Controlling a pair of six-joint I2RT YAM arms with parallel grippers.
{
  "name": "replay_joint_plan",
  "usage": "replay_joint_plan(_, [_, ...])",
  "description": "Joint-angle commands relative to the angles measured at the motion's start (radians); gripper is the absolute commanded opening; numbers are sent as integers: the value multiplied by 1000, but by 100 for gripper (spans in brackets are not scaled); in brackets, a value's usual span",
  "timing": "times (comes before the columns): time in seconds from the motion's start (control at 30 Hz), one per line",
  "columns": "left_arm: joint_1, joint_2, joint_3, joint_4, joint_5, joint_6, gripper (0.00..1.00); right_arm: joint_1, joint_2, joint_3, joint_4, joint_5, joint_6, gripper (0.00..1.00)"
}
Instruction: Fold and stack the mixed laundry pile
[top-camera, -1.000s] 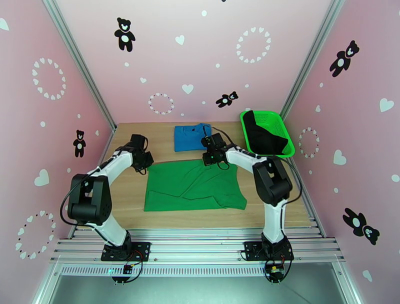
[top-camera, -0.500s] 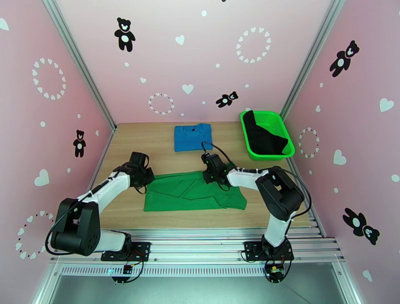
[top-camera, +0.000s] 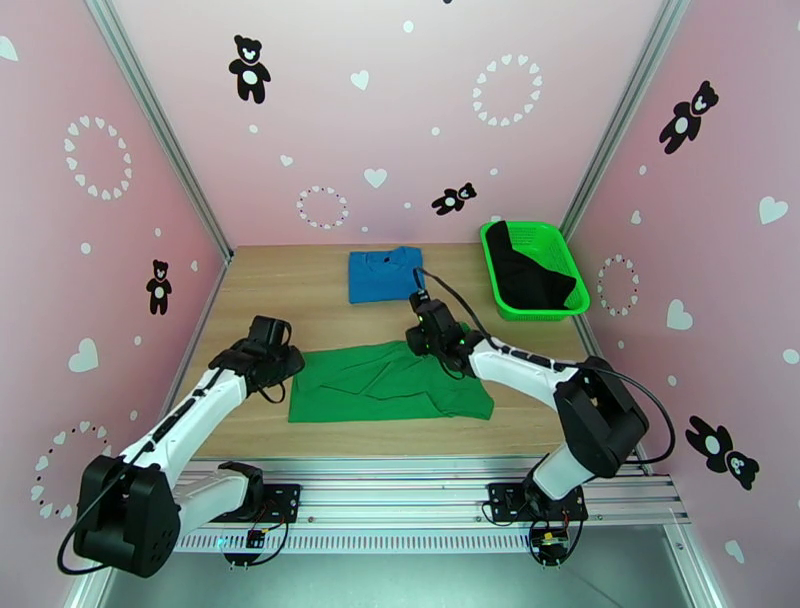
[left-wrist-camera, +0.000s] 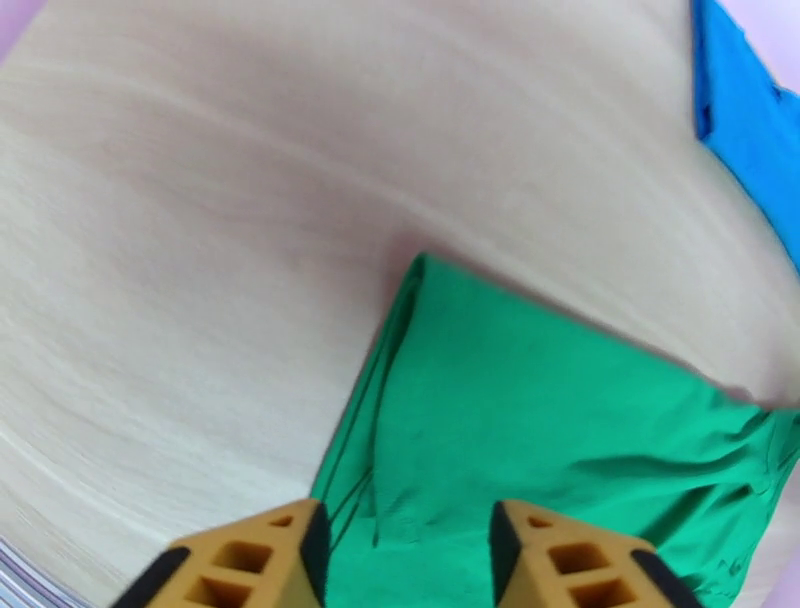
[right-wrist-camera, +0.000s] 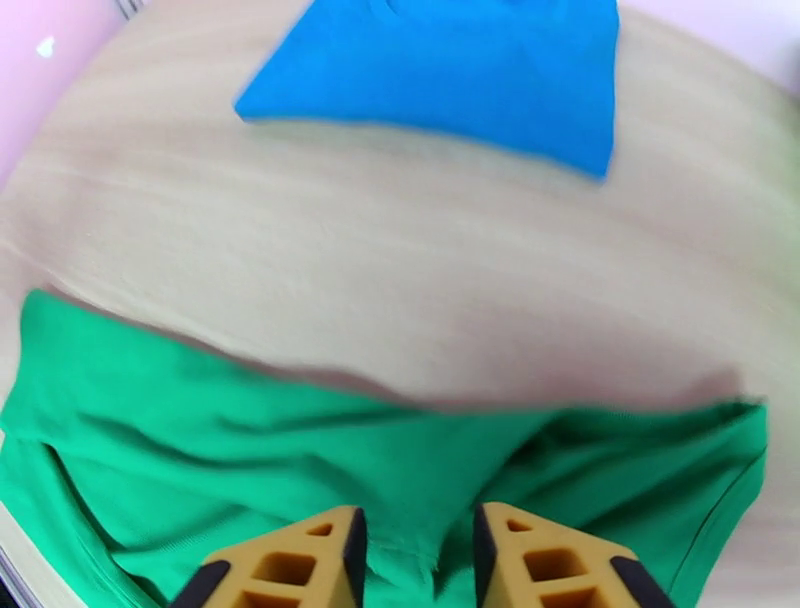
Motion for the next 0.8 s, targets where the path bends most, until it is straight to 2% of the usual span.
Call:
replay_joint_plan(0.0, [-5,111,66,7,27,18,21,5,111,85,-84,-29,11,24])
replay_joint_plan(0.07, [-6,185,79,55,63,18,13,6,160,115,-95,-44,24,16])
replay_joint_plan(0.17, [-8,253,81,94,89,9,8,8,180,96,-106,-75,63,9])
replay_joint_plan(0.37, [-10,302,45,99,55,12,8,53,132,-72,-50,-56,151,4])
replay_joint_plan(0.53, [-8,381,10,123,-12,1,8,54,170,-89,-35,-41,180,4])
replay_joint_plan(0.67, [3,397,28,132,-64,5,9,53,124,-36,-128,13,154,11])
replay_joint_plan(0.77, [11,336,77,89,-97,12,16,50,24,-3,-261,86,135,27])
